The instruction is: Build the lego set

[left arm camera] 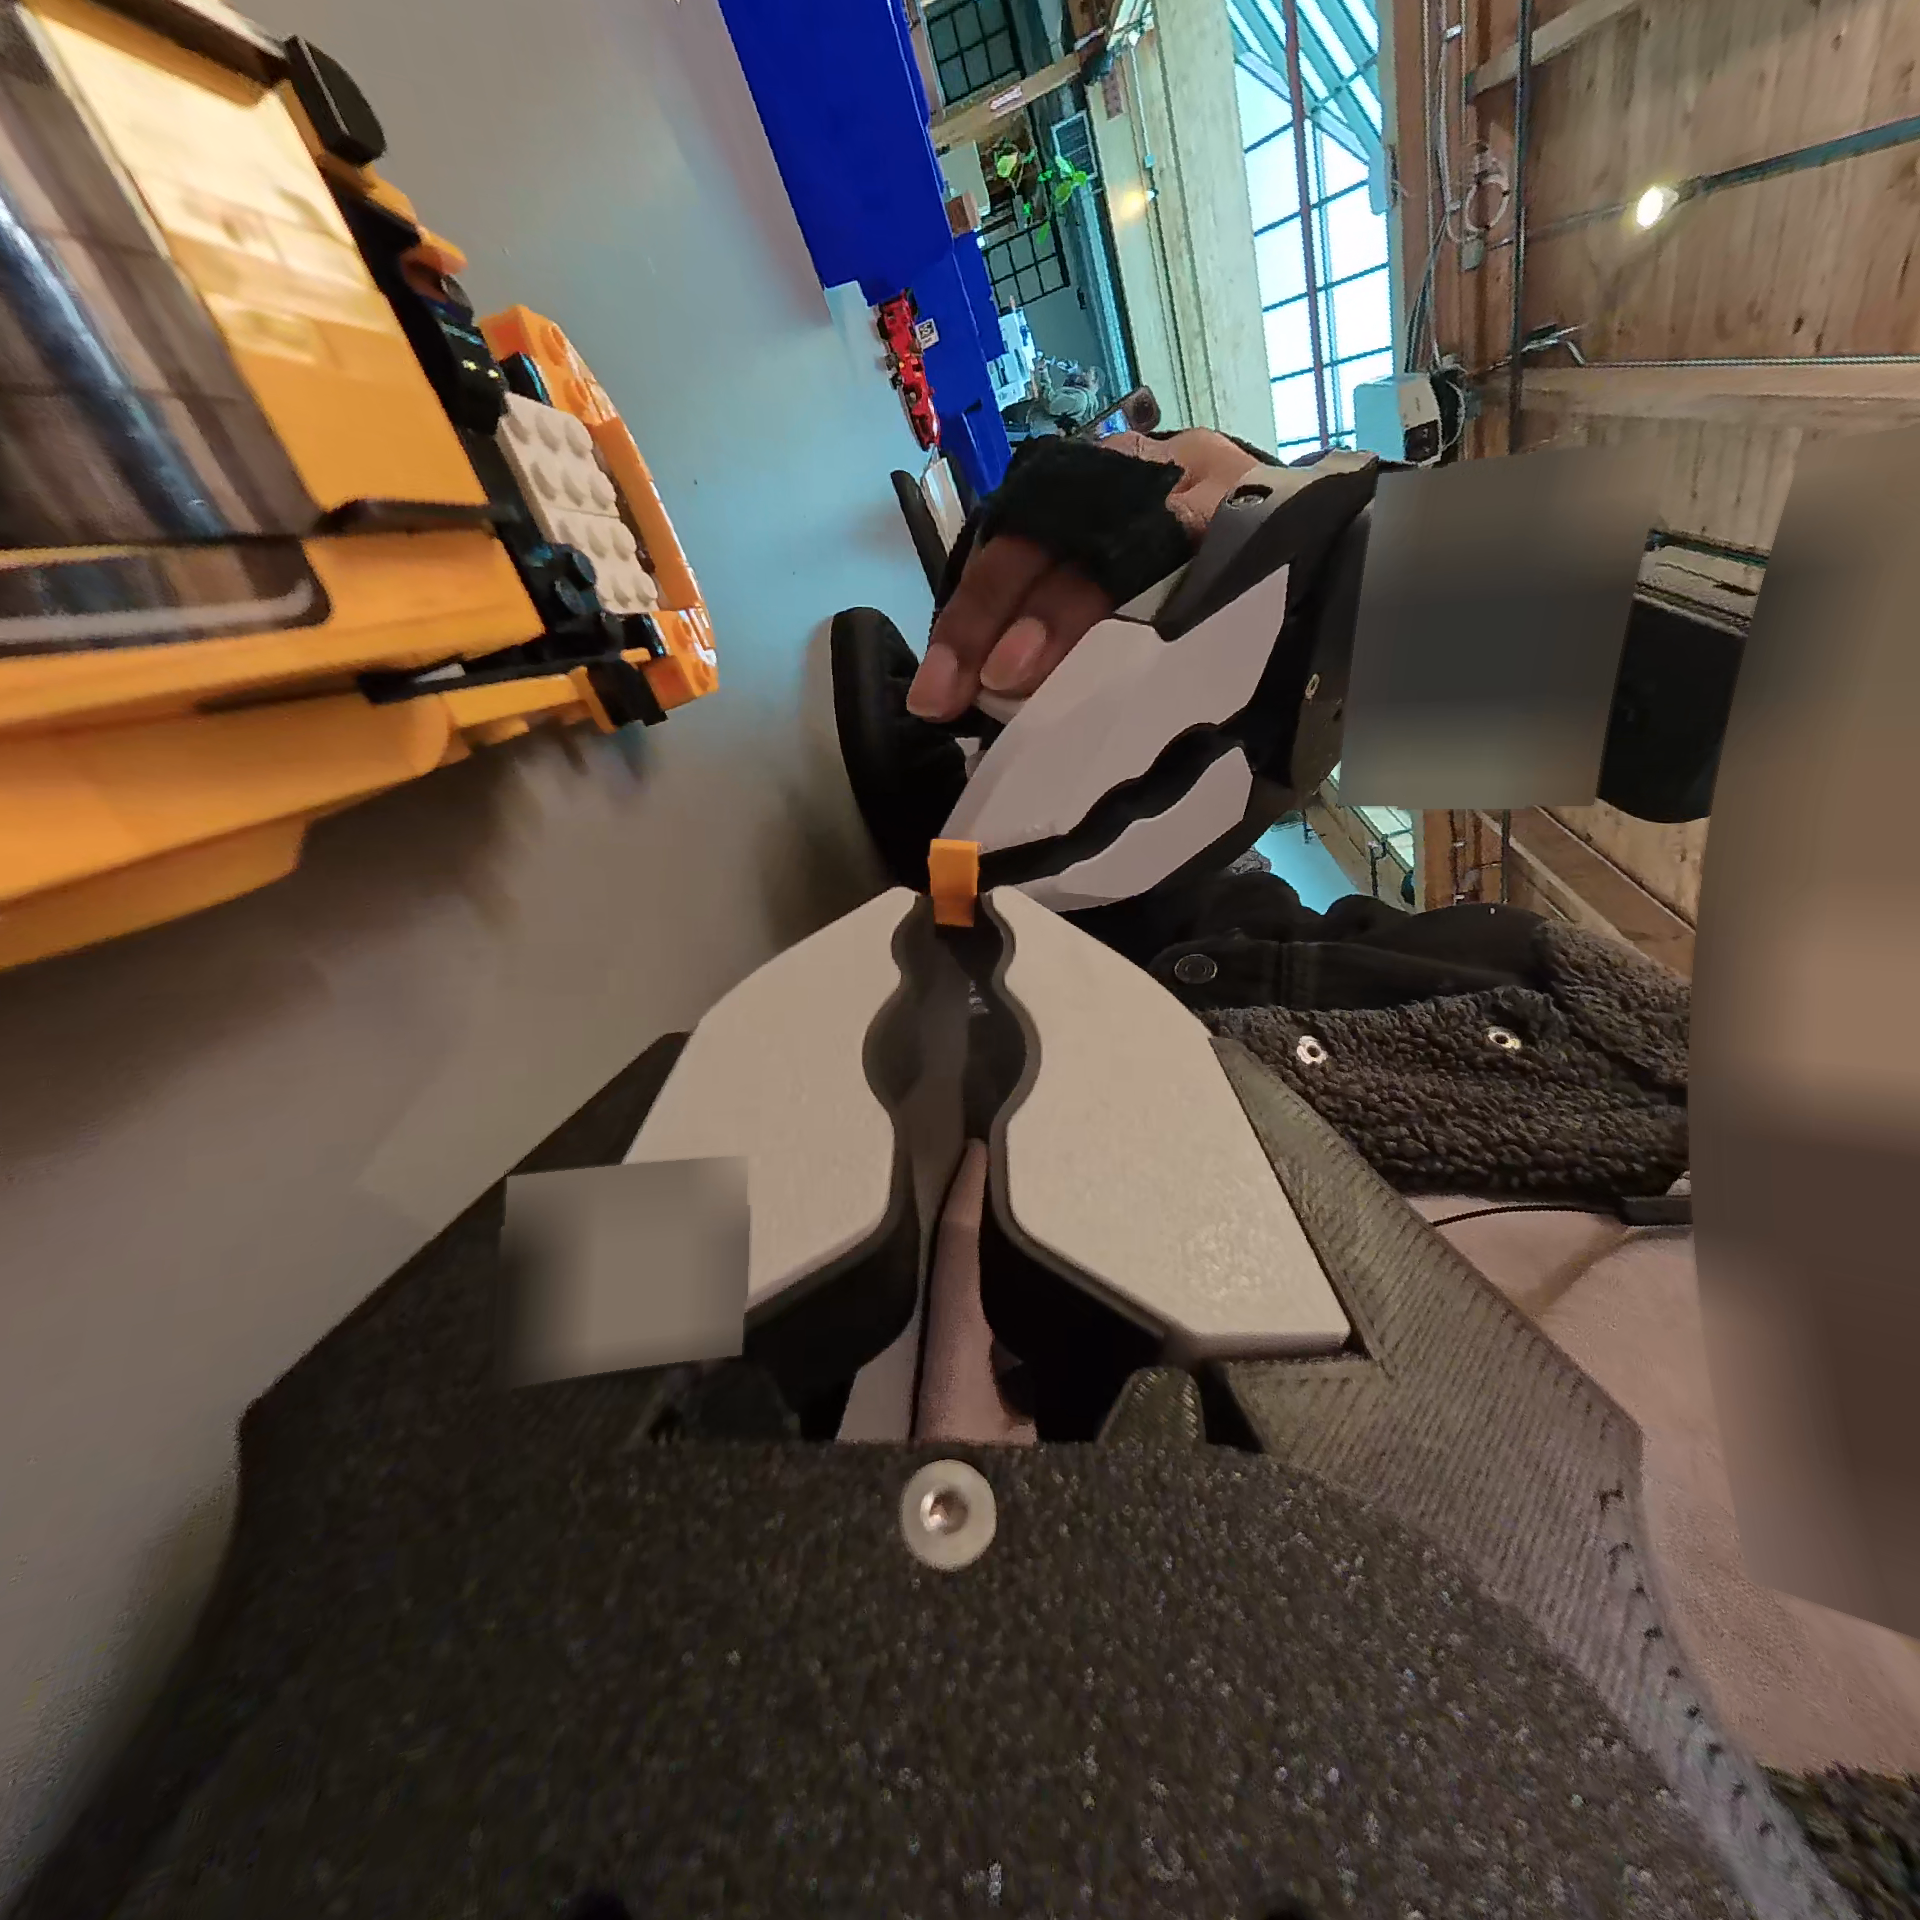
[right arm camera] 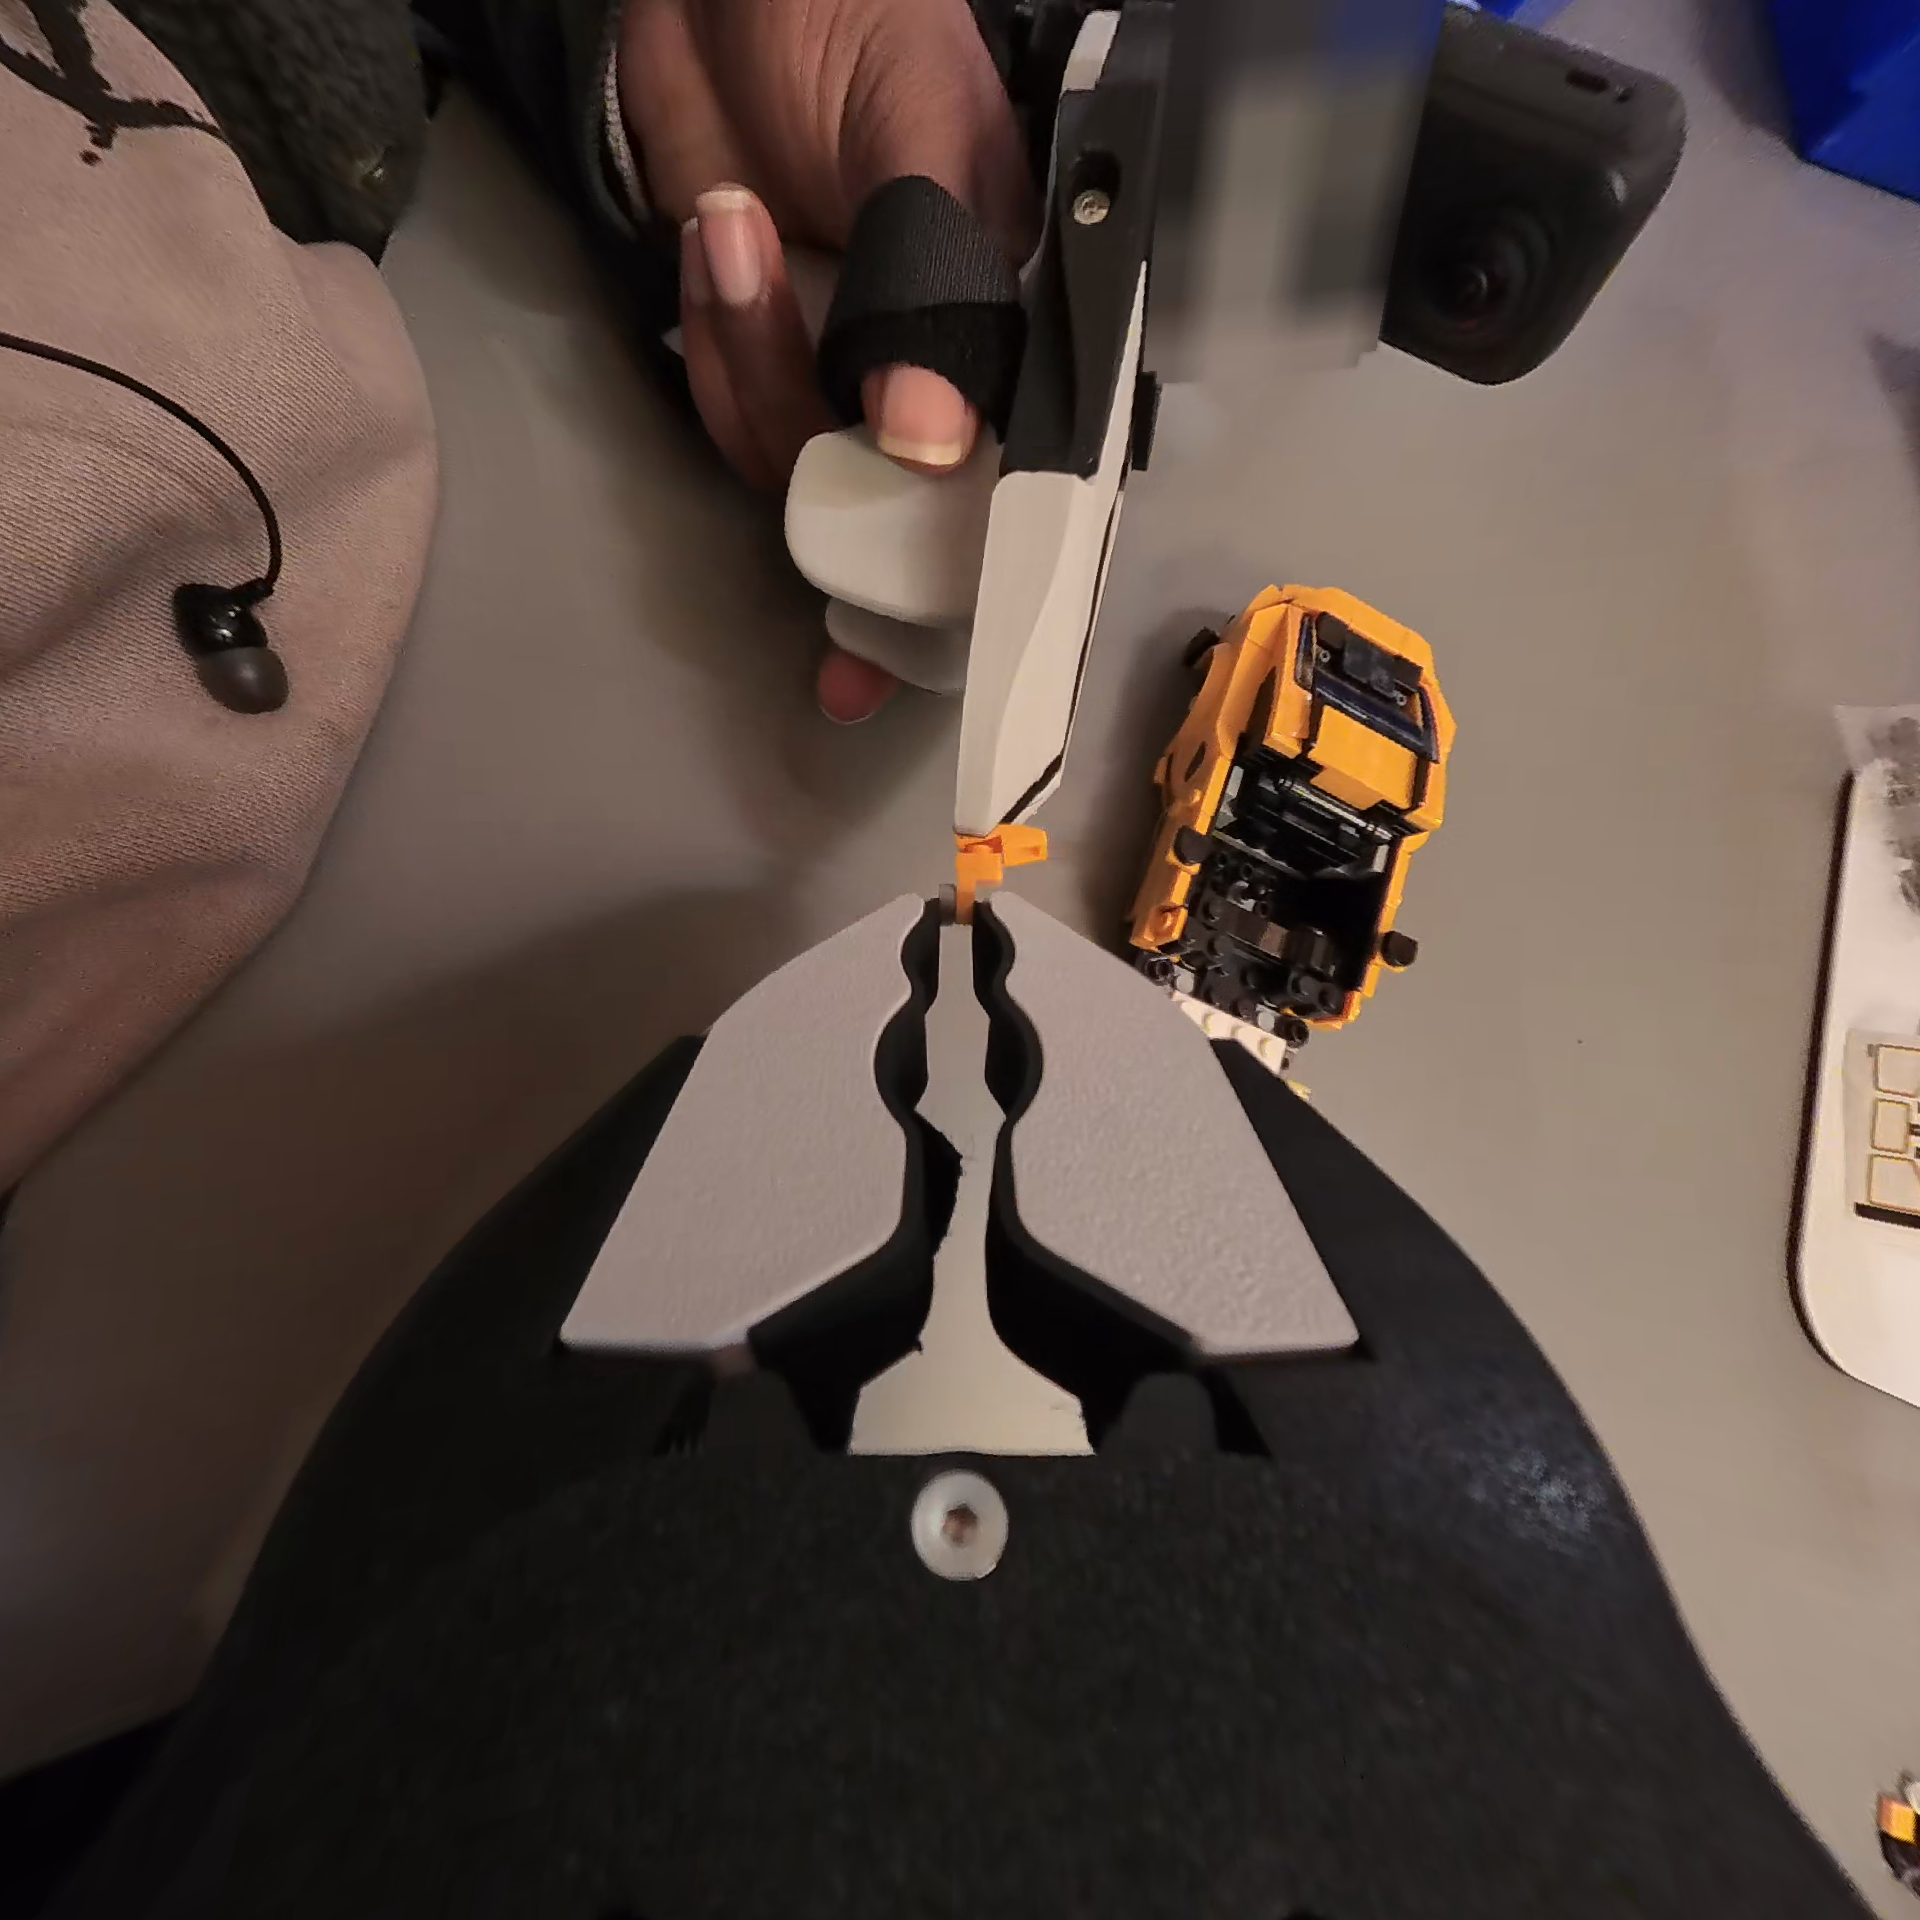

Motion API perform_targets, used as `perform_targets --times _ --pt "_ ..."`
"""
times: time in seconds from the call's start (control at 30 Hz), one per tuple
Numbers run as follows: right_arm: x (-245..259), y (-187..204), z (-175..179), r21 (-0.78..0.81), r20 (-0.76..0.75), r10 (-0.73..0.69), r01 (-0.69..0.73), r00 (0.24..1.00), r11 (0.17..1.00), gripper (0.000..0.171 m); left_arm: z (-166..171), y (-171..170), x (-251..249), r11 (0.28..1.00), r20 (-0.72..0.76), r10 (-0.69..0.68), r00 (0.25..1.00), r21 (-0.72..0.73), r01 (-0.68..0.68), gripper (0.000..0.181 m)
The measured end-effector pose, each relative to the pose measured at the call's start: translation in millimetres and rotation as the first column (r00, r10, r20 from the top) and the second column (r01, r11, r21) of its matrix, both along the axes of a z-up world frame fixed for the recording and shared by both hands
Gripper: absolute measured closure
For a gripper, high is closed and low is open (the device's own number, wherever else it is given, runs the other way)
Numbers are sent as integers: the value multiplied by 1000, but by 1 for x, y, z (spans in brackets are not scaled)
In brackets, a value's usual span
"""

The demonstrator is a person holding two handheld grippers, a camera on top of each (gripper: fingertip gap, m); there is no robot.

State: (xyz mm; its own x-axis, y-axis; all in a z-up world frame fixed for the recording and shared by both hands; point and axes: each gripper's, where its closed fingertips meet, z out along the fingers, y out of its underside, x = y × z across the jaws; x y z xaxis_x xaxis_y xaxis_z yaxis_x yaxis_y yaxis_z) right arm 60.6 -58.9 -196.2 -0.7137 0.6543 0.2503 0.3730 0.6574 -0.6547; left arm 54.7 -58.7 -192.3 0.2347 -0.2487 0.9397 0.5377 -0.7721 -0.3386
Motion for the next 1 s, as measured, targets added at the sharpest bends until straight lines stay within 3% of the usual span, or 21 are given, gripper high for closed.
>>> perform_targets --times 0.33,0.63,1.0 --pt "5 -6 -5 56 61 26 -29 998 998 166 -9 -3 4 1000 -114 -15 993 -5 15 174" --pt "18 -20 -8 65 97 167 -174 981 983 166 -13 -14 17 991 -231 -121 965 22 129 174" --pt "31 -37 9 -116 15 298 -295 954 948 166 3 -31 34 950 -229 -240 943 146 277 174"
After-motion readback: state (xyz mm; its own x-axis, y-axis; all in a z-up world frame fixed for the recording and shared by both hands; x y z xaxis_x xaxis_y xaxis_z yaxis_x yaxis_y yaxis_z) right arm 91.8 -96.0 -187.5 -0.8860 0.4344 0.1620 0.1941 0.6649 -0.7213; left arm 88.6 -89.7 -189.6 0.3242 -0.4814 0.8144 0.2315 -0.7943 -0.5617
